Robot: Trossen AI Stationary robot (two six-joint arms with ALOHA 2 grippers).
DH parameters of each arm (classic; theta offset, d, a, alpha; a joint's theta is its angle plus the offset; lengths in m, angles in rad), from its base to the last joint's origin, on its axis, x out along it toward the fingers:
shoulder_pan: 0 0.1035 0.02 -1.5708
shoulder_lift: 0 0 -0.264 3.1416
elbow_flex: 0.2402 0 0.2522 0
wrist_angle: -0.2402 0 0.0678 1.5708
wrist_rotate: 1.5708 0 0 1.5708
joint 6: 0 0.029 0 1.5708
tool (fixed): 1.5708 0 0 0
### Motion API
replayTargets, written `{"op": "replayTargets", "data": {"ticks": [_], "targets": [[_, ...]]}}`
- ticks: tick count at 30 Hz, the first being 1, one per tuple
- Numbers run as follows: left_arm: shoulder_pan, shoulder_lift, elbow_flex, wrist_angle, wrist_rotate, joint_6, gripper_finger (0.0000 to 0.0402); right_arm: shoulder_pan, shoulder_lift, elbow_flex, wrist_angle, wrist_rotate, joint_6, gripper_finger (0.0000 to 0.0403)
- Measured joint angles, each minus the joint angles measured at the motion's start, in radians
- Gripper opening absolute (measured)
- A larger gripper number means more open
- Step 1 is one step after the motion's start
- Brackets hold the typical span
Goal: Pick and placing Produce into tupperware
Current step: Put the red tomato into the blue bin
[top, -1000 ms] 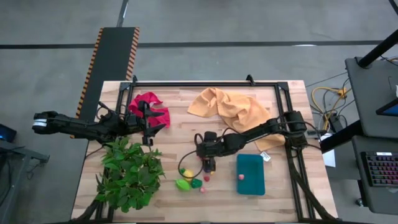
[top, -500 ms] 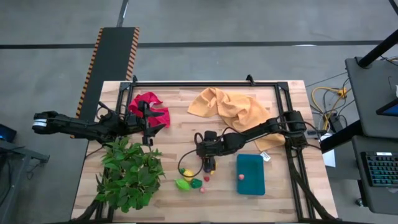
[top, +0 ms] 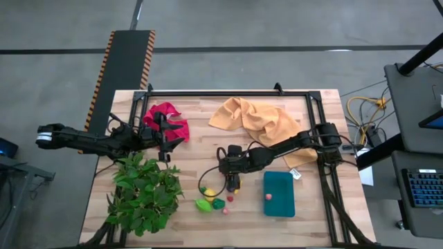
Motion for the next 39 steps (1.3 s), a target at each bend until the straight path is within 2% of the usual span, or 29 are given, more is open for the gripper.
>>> {"op": "replayTargets", "data": {"ticks": [5,18,24,28,34,39], "targets": [[0.0,0.002,0.001,0.001,0.0,0.0,0.0196,-0.002,-0.056,0.0,-0.013,0.003,0.01,0.0242],[0.0,0.0,0.0,0.0,0.0,0.0,0.0196,0.028,-0.31,0.0,-0.302,0.002,0.174,0.0239],[0.0,0.001,0.0,0.001,0.0,0.0,0.0196,0.093,-0.42,0.0,-0.462,0.003,0.268,0.0239],[0.0,0.001,0.001,0.001,0.0,0.0,0.0196,0.153,-0.471,0.0,-0.569,0.055,0.362,0.024],[0.0,0.001,0.0,0.001,0.0,-0.001,0.0196,0.246,-0.493,0.0,-0.705,0.138,0.5,0.024],[0.0,0.001,0.001,0.001,0.0,-0.002,0.0196,0.309,-0.494,-0.03,-0.709,0.155,0.569,0.0243]]}}
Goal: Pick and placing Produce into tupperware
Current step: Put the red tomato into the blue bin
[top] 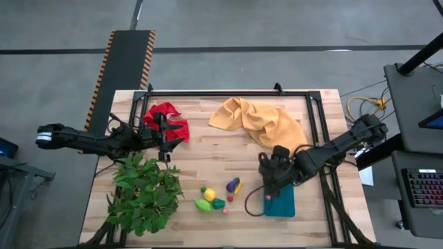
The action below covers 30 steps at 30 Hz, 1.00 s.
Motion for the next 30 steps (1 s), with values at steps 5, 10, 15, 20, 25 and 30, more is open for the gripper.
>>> {"op": "replayTargets", "data": {"ticks": [5,10,15,20,25,30], "targets": [[0.0,0.0,-0.001,-0.001,0.0,0.0,0.0196,0.039,0.0,-0.06,-0.002,0.001,0.077,0.0242],[0.0,0.0,-0.002,0.0,0.0,-0.001,0.0196,0.066,0.0,-0.135,0.004,-0.006,0.169,0.0241],[0.0,0.001,0.0,0.0,0.0,-0.001,0.0196,0.087,0.0,-0.213,0.102,-0.007,0.203,0.0244],[0.0,0.005,0.0,0.0,0.0,-0.002,0.0196,0.091,0.0,-0.281,0.213,-0.032,0.207,0.0244],[0.0,0.005,0.0,0.0,0.0,-0.002,0.0196,0.091,0.0,-0.324,0.23,-0.029,0.22,0.0244],[0.0,0.005,-0.001,0.0,0.0,-0.001,0.0196,0.091,0.0,-0.352,0.308,-0.028,0.215,0.0252]]}}
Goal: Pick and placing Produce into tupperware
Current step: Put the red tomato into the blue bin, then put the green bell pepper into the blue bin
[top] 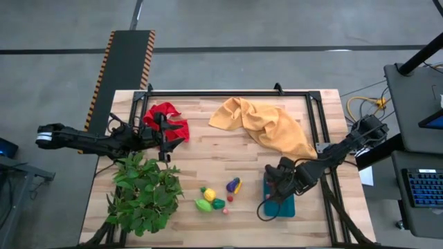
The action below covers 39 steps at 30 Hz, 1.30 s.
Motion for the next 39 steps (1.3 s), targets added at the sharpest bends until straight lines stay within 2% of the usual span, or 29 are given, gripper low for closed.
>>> {"op": "replayTargets", "data": {"ticks": [10,17,27,32,35,39], "targets": [[0.0,0.0,0.0,0.0,0.0,0.0,0.0196,0.0,0.0,-0.028,0.046,0.003,-0.013,0.0286],[0.0,0.001,0.001,0.0,0.0,0.0,0.0196,0.0,0.0,-0.014,0.043,-0.002,-0.024,0.0282],[0.0,0.002,0.001,0.0,0.0,0.0,0.0196,0.0,-0.001,0.097,0.043,0.004,-0.143,0.0266],[0.0,0.005,0.002,0.0,0.0,0.0,0.0196,0.0,-0.001,0.156,0.052,0.068,-0.177,0.026],[0.0,0.005,0.002,0.0,0.0,0.0,0.0196,0.0,-0.001,0.169,0.122,0.129,-0.227,0.026],[0.0,0.006,0.002,0.001,0.0,0.0,0.0196,-0.001,-0.001,0.166,0.282,0.142,-0.385,0.0263]]}}
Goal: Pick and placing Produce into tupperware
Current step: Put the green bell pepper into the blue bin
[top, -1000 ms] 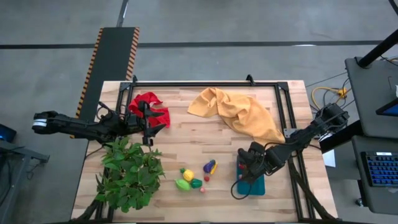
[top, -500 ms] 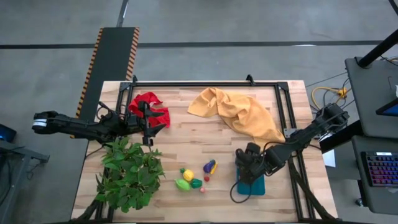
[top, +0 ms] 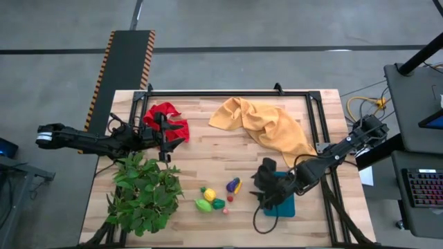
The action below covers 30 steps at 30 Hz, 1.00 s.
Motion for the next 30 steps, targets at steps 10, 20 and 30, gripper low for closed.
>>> {"op": "replayTargets", "data": {"ticks": [10,20,30], "targets": [[0.0,0.001,0.001,0.0,0.0,0.0,0.0196,-0.045,0.023,-0.009,0.155,0.0,-0.264,0.0261],[0.0,0.002,0.001,0.0,0.0,0.002,0.0196,-0.093,0.123,-0.009,0.174,-0.012,-0.268,0.0265],[0.0,0.001,0.002,-0.001,0.0,0.003,0.0196,-0.095,0.257,0.071,0.343,-0.2,-0.324,0.026]]}}
